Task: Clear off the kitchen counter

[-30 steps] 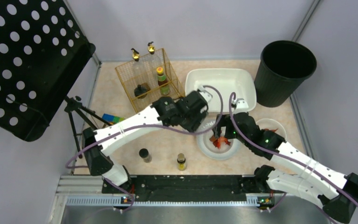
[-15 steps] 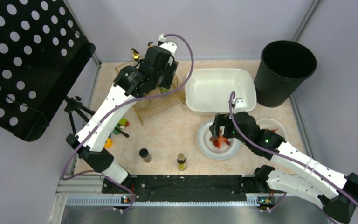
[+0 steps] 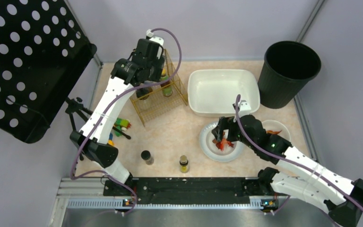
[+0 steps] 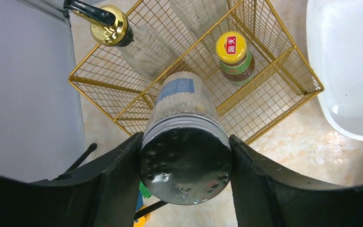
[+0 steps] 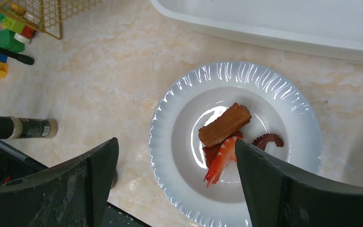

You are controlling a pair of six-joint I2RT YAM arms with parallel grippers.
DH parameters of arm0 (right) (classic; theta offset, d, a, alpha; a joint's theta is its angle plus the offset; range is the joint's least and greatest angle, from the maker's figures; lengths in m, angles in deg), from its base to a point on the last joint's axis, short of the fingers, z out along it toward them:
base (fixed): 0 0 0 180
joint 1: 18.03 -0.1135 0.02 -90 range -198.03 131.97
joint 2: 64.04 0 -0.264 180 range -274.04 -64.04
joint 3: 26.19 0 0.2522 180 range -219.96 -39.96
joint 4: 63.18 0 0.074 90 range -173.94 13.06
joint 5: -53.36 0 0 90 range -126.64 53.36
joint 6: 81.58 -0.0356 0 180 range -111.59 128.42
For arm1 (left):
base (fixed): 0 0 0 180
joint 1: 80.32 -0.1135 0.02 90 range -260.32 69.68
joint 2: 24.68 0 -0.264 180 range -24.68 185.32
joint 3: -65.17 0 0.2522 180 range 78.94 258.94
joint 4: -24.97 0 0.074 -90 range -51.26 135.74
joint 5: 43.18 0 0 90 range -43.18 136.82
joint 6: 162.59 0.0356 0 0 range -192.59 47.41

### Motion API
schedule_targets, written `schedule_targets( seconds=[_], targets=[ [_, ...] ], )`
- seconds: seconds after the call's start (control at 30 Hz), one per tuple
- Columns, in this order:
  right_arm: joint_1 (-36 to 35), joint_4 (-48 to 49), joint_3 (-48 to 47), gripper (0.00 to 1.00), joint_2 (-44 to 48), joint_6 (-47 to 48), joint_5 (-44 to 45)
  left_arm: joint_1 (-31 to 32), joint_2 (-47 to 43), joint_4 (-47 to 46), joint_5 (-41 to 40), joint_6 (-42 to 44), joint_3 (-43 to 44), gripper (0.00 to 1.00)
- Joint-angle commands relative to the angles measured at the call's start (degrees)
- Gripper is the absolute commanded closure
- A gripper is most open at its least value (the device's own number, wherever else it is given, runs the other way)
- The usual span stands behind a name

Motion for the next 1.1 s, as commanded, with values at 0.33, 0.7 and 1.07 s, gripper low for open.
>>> schedule_targets(
  seconds=[0.33,0.7,1.07],
  targets=[
    [0.36,2.17,1.17,0.09,2.43,1.48,-0.85,-4.11,4.77,-9.30,7.18,-0.47,1.61,1.00],
    [0.33,2.26,2.03,0.09,3.91,1.55,-1.32,-6.91,10.31,-9.14,9.62,-1.76,3.17,1.00],
    [0.33,2.67,3.11,0.09,4.62,1.34,-1.59,-8.35,13.28,-11.42,10.51,-4.81,-2.31,1.00]
  ],
)
